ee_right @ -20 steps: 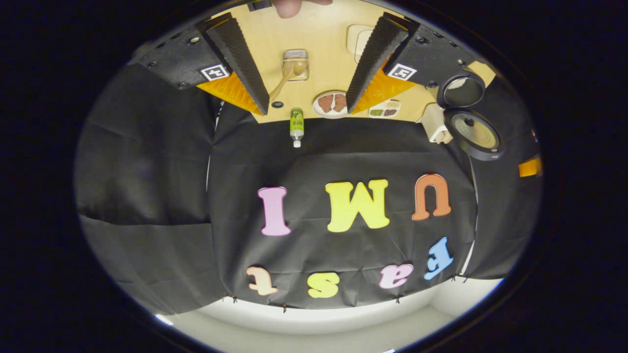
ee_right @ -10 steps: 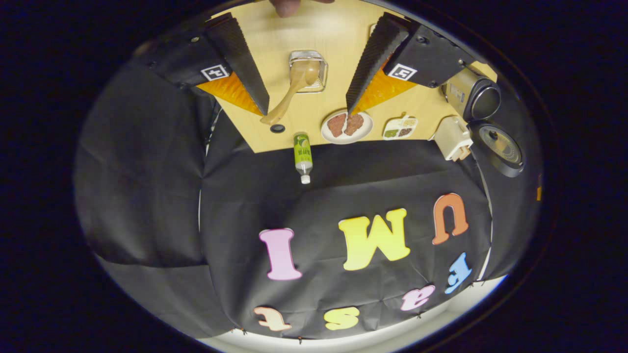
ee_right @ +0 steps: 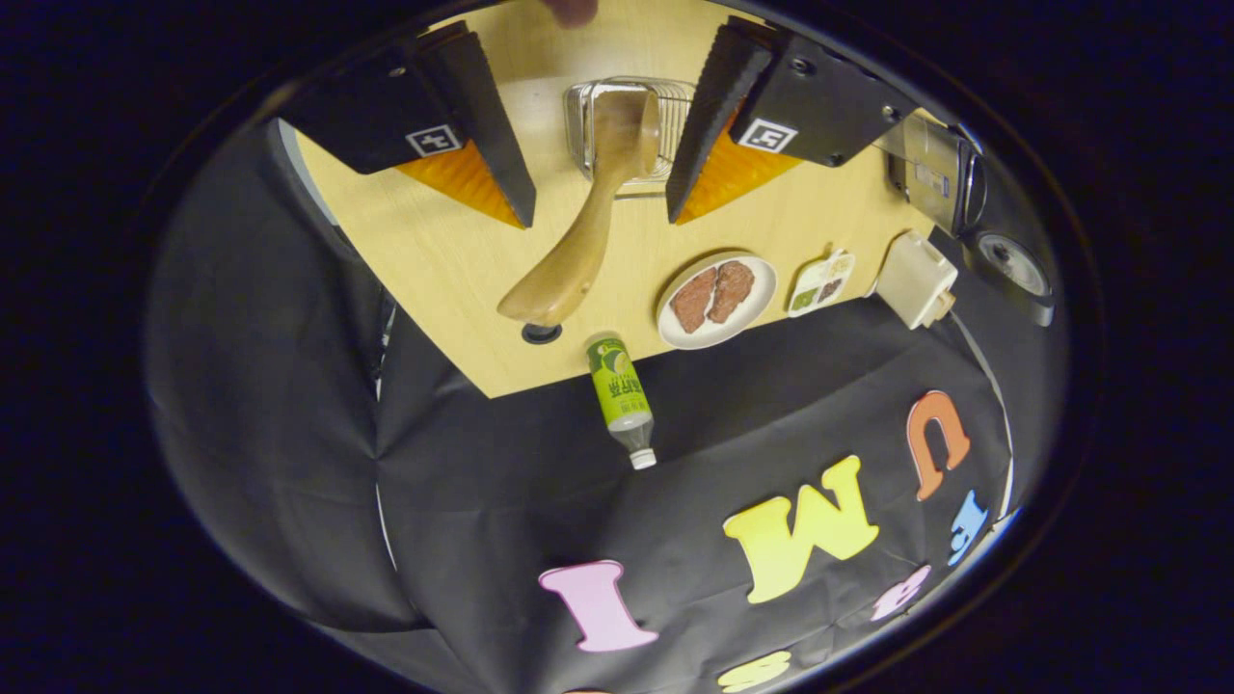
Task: Close the left gripper, press the button to open the rice cooker; take a wooden spoon from the chopstick holder with the right hand, scoop a spoonful of rice and pour it into the rice cooker, then put the wooden spoon back into the chopstick holder.
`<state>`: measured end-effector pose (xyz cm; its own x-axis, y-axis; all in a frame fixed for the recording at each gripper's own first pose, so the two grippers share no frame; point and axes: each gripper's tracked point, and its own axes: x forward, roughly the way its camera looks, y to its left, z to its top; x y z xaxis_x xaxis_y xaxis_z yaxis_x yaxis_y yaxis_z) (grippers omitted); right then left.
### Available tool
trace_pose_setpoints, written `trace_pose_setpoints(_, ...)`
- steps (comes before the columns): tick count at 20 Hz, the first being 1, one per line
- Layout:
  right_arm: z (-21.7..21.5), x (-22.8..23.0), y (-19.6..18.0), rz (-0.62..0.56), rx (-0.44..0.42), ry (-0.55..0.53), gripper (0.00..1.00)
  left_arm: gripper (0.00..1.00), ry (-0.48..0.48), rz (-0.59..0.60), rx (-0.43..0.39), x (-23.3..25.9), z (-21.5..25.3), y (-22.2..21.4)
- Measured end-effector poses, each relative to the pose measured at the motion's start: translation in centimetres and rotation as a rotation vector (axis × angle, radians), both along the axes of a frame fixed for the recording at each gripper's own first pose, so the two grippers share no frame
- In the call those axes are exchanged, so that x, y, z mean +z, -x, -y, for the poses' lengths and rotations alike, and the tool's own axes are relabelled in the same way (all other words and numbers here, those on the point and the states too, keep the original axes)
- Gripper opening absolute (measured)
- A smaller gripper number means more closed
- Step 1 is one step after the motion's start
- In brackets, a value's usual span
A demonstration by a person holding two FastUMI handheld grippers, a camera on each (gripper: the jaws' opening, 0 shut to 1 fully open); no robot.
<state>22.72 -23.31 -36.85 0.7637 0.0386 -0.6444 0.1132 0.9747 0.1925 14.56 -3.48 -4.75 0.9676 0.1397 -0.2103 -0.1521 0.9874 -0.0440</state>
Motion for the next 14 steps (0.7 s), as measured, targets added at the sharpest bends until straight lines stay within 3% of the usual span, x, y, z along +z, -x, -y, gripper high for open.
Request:
trace_pose_setpoints(2, -0.2, -0.8, -0.7, -0.010, 0.021, -0.011, 0.80, 0.95, -0.012, -0.027, 0.027, -0.4, -0.6, -0.1)
trace_pose_setpoints(3, -0.4, -1.1, -1.1, -0.014, 0.028, -0.021, 0.62, 0.95, -0.013, -0.033, 0.035, -0.4, -0.6, -0.1)
trace_pose_setpoints(4, -0.4, -1.4, -1.1, -0.021, 0.035, -0.028, 0.57, 0.95, -0.014, -0.035, 0.043, -0.4, -0.8, -0.1)
trace_pose_setpoints(5, -0.5, -1.5, -1.2, -0.027, 0.035, -0.038, 0.58, 0.95, -0.013, -0.038, 0.046, -0.5, -0.7, 0.0)
trace_pose_setpoints(6, -0.6, -1.6, -1.1, -0.033, 0.037, -0.050, 0.41, 0.95, -0.018, -0.040, 0.045, -0.5, -0.6, 0.0)
trace_pose_setpoints(7, -0.6, -1.4, -1.1, -0.030, 0.033, -0.055, 0.42, 0.95, -0.027, -0.045, 0.042, -0.5, -0.7, 0.0)
trace_pose_setpoints(8, -0.4, -1.3, -1.1, -0.027, 0.026, -0.051, 0.24, 0.95, -0.032, -0.048, 0.038, -0.6, -0.7, -0.1)
trace_pose_setpoints(10, -1.3, -0.8, -0.6, -0.025, 0.027, -0.091, 0.24, 0.95, -0.027, -0.043, 0.036, -0.2, -0.9, 0.2)
trace_pose_setpoints(14, -1.4, 1.1, 0.3, 0.002, -0.022, -0.091, 0.12, 0.95, -0.025, -0.017, 0.017, 0.4, -1.4, 1.5)
